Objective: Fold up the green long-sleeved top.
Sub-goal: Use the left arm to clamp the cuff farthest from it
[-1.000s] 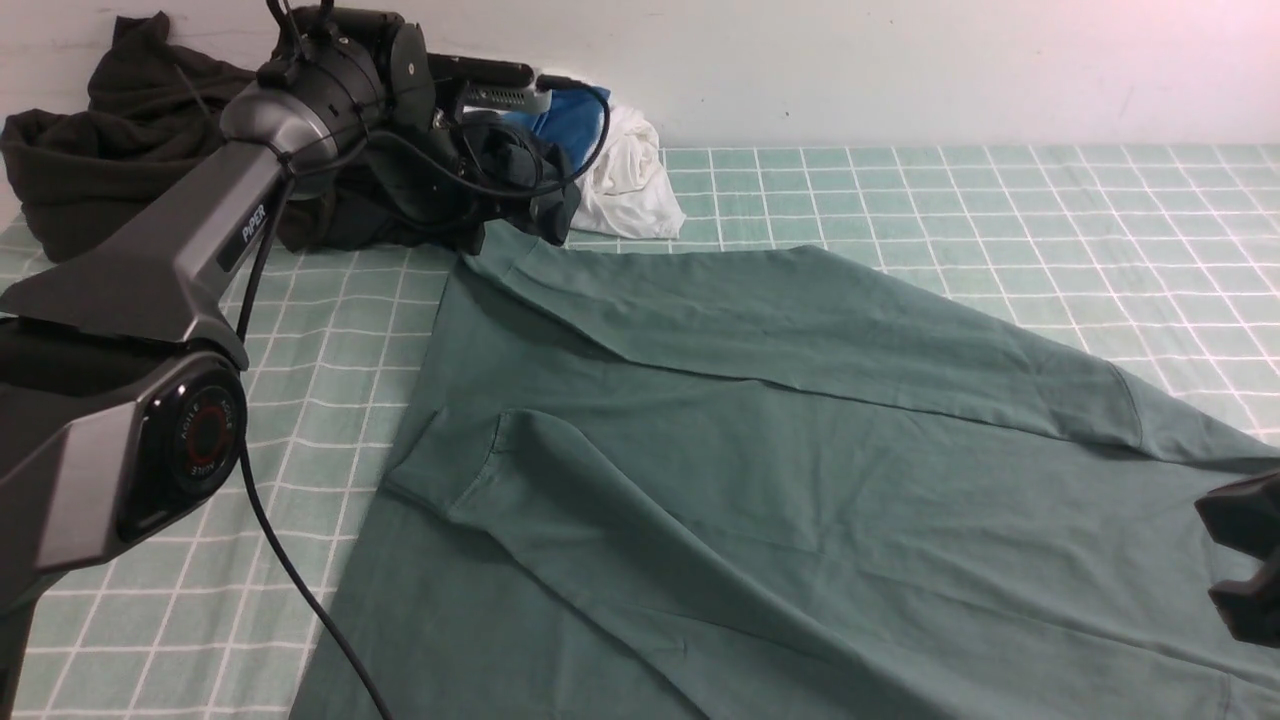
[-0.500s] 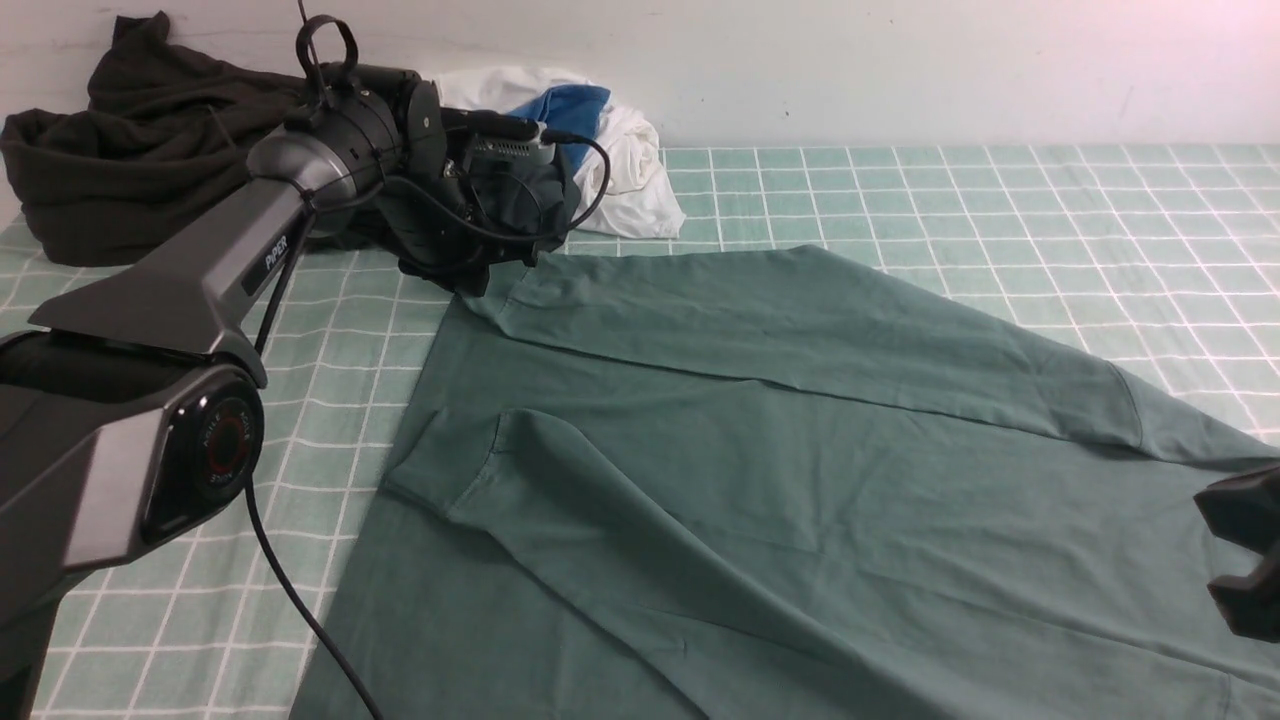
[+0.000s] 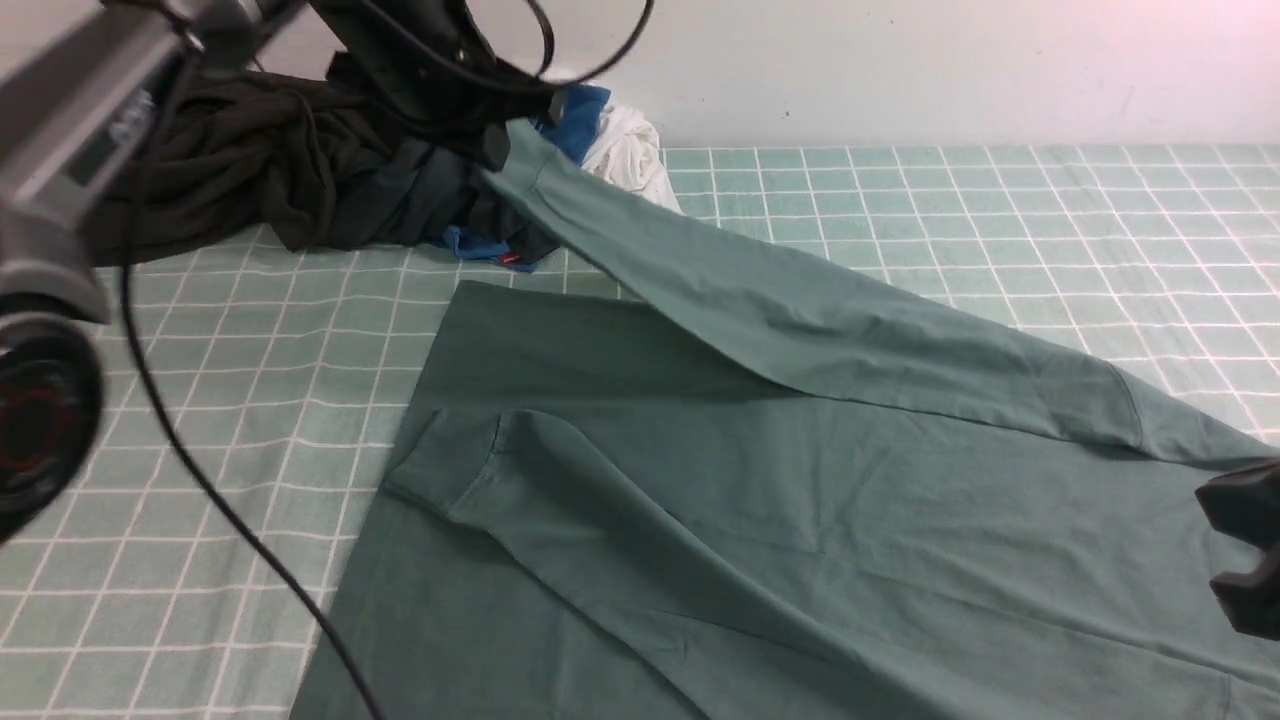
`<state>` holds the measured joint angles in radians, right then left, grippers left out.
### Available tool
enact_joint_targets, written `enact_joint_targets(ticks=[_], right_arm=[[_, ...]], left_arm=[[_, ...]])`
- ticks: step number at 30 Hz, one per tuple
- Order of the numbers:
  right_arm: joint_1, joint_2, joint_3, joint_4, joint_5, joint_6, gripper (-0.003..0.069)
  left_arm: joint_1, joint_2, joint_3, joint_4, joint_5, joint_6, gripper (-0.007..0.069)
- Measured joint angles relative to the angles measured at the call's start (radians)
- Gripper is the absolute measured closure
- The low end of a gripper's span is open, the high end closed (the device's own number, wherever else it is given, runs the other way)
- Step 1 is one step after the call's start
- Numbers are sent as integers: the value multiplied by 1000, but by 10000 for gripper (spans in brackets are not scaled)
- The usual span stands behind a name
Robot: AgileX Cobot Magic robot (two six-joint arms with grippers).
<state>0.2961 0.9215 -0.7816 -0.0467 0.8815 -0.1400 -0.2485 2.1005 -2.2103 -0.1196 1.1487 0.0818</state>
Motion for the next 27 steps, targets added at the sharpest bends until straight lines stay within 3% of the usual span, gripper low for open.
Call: enact_joint_targets(ticks=[7,8,11,12,16,19,21,22,23,27], right_arm=[[124,-135,0,-47,17,3,673],[157,-153,0,-69,33,12,673],[191,-165,0,-91,54,32,673],[223,-166,0,-107,83,49,673],[255,-166,0,-113,118,53,673],[262,-161,0,-106,150,55,673],[262,-150,-1,-87,196,50,673],[262,-148,-1,-84,204,46,673],[262,-136,-1,-53,245,25,673],[262,-117,-1,29,325,-37,669]], left_arm=[[-3,-447,634,-72,-42,-3,597],[-15,-526,805,-85,-97,-3,597],[-35,-605,987,-96,-177,-3,597],[-56,-675,1148,-101,-261,-2,595],[-87,-750,1352,-102,-384,22,568],[-111,-763,1431,-100,-405,101,477],[-139,-763,1432,-92,-362,173,371],[-142,-764,1432,-90,-351,188,362],[-174,-765,1427,-80,-291,240,291],[-280,-765,1441,-37,-150,343,184]])
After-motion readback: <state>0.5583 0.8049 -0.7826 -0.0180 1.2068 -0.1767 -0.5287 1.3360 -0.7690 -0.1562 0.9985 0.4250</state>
